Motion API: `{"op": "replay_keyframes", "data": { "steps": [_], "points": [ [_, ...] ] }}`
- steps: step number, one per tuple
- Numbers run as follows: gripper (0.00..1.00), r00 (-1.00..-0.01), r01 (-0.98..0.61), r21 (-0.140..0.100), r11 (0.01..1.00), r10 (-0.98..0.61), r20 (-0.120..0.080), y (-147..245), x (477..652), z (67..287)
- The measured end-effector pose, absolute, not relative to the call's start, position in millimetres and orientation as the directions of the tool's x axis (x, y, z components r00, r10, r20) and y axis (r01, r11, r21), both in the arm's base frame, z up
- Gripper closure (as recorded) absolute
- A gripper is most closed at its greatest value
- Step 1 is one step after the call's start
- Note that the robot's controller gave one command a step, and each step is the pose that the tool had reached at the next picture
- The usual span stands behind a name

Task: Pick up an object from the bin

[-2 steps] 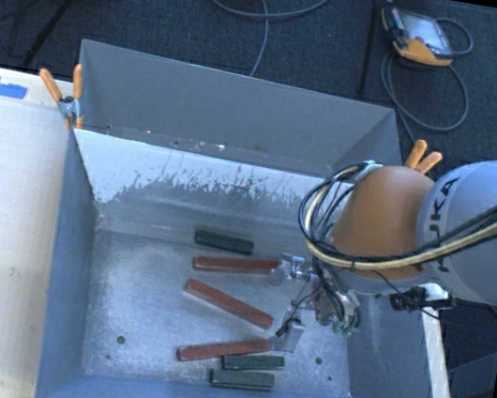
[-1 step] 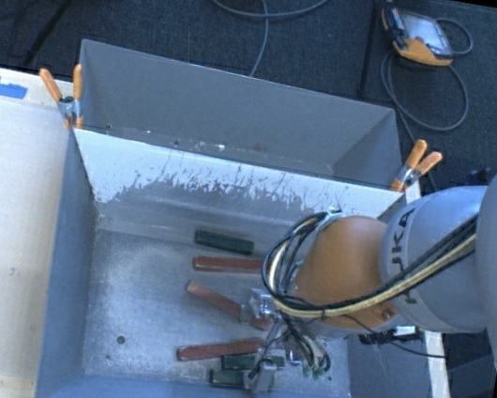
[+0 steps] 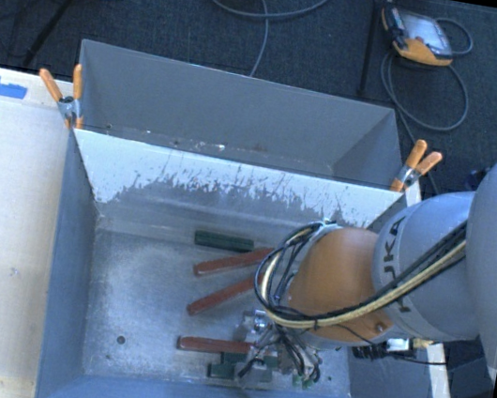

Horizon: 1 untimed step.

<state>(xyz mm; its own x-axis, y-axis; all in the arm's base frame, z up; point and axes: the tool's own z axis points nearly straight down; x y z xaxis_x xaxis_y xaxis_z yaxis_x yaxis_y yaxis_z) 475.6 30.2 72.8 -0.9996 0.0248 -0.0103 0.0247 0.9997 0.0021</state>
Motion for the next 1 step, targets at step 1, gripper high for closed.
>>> {"op": "replay_keyframes", "data": {
  "steps": [1],
  "points": [
    [1.00,-1.000,0.024,0.002,1.000,0.024,-0.010,30.2,475.6,72.8]
  ]
}}
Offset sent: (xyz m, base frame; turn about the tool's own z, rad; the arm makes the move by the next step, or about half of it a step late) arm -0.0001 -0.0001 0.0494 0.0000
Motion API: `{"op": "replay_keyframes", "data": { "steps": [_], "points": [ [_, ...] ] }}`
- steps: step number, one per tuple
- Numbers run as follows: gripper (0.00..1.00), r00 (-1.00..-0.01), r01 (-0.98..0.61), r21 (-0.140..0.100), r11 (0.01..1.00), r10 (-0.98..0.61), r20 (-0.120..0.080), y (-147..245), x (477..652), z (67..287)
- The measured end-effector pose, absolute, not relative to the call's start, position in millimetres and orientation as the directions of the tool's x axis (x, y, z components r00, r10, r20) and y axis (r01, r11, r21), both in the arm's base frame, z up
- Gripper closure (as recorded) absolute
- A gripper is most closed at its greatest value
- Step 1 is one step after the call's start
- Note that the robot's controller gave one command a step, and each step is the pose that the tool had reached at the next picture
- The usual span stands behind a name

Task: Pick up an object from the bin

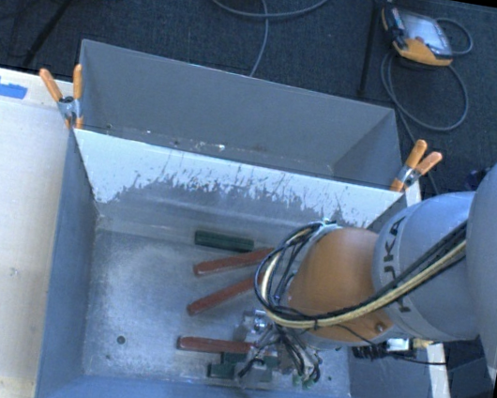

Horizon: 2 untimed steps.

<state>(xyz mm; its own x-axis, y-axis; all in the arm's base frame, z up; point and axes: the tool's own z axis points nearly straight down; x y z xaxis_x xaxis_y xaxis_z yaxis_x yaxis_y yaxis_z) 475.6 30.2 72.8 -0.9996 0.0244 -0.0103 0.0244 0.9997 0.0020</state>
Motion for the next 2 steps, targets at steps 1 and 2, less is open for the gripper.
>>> {"op": "replay_keyframes", "data": {
  "steps": [1,2],
  "points": [
    [1.00,-1.000,0.024,0.002,1.000,0.024,-0.006,30,474.6,76],
    [1.00,-1.000,0.024,0.001,1.000,0.024,-0.004,30,474.7,90]
  ]
}}
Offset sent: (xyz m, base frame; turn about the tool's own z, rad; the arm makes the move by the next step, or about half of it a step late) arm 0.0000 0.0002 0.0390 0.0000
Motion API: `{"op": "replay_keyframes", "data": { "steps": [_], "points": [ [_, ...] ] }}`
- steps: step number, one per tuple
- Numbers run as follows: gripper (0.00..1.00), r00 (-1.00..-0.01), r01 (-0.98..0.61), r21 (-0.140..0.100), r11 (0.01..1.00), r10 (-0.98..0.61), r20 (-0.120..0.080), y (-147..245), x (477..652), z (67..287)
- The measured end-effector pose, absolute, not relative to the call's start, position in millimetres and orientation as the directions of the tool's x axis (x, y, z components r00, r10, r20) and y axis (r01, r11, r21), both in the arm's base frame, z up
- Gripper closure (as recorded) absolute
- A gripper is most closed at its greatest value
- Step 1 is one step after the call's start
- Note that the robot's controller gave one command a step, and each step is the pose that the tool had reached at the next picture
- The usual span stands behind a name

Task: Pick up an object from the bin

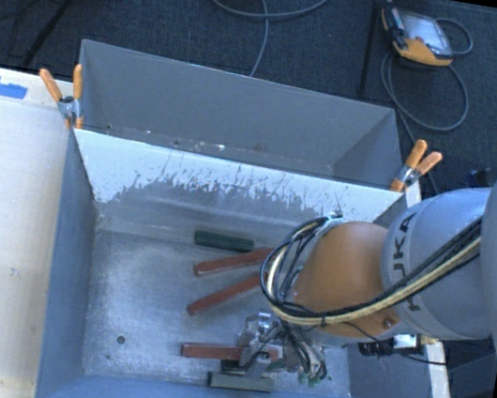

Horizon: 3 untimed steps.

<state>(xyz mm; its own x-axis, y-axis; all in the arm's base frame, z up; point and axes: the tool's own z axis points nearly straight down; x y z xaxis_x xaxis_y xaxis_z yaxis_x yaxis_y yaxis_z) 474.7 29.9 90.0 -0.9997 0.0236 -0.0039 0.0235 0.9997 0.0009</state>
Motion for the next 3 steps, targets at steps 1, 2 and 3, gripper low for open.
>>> {"op": "replay_keyframes", "data": {
  "steps": [1,2,3],
  "points": [
    [1.00,-1.000,0.023,0.000,1.000,0.023,0.006,30,472.6,103],
    [1.00,-1.000,0.023,0.000,1.000,0.023,0.007,29,472.2,126],
    [1.00,-1.000,0.023,0.000,1.000,0.023,0.001,29,473.6,142]
  ]
}}
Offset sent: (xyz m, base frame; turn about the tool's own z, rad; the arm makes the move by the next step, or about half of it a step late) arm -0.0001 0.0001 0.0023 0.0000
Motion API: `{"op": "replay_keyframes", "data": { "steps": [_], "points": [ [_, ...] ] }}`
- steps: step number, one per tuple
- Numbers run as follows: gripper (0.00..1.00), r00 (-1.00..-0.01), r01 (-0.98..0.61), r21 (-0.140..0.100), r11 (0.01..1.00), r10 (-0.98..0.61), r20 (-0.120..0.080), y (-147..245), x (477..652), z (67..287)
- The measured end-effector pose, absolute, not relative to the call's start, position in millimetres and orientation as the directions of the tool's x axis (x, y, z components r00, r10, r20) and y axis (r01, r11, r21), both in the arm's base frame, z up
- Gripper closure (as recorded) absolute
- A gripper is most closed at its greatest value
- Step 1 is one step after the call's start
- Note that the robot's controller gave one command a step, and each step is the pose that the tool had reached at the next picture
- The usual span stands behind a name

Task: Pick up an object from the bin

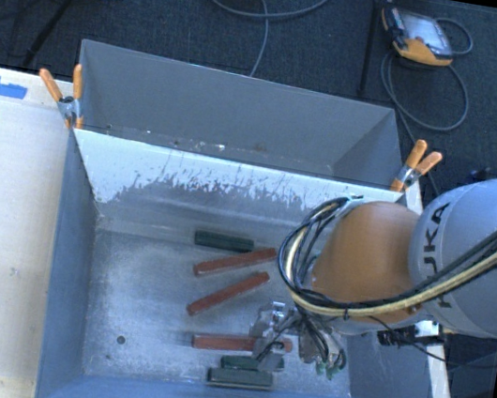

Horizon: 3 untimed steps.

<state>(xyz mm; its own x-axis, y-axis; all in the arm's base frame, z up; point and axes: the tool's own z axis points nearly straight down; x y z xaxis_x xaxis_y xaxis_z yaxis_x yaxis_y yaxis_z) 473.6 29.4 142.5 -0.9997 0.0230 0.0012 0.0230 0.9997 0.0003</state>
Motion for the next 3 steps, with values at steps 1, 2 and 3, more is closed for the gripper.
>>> {"op": "replay_keyframes", "data": {
  "steps": [1,2,3],
  "points": [
    [1.00,-1.000,0.022,0.000,1.000,0.022,0.002,29,473.2,156],
    [1.00,-1.000,0.021,0.000,1.000,0.021,0.000,29,473.5,169],
    [1.00,-1.000,0.021,0.001,1.000,0.021,-0.003,29,474.2,175]
  ]
}}
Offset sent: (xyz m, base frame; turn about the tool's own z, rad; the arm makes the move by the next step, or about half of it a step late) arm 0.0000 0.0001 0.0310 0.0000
